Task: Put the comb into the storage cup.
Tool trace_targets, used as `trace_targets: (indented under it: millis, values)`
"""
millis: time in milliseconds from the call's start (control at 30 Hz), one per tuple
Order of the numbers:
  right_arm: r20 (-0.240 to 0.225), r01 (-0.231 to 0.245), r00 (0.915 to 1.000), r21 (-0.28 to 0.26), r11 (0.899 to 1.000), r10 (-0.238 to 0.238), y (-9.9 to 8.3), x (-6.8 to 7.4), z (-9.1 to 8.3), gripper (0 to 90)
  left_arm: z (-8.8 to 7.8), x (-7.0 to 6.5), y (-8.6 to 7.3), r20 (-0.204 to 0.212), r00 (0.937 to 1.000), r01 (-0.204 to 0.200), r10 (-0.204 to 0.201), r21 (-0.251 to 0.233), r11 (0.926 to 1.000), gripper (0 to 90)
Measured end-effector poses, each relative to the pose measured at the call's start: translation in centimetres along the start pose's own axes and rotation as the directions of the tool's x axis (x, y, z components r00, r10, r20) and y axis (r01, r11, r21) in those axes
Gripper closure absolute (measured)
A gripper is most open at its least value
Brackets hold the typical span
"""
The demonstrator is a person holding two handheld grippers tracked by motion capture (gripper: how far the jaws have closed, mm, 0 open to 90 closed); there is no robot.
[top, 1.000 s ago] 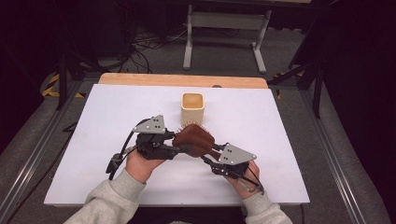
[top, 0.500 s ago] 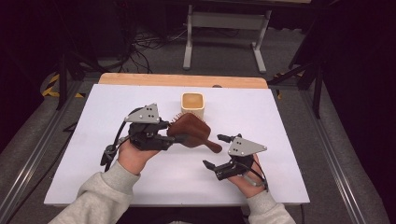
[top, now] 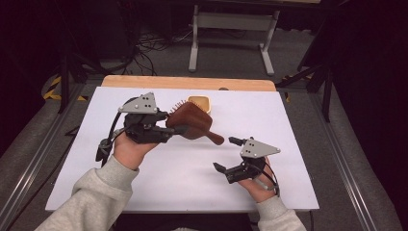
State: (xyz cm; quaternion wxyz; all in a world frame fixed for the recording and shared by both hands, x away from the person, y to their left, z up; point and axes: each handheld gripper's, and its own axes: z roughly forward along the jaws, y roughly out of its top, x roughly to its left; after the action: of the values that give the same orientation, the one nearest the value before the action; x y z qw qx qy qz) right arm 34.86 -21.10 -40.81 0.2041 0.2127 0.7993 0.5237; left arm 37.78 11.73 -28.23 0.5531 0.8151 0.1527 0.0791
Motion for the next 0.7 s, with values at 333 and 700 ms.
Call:
trace_targets:
  millis: [333,700]
  values:
    - [0.016,-0.015,0.9997,-0.010,1.000,0.015,-0.2,-0.5,-0.3,1.7,-0.8,0.8,1.0,-0.056,0.9984,-0.013,0.012,-0.015,0.9998,57.5]
    - [0.017,-0.026,0.9995,-0.008,1.000,0.026,-0.3,-0.5,-0.2,2.5,-1.0,1.7,2.1,-0.124,0.9921,-0.025,0.022,-0.026,0.9994,57.5]
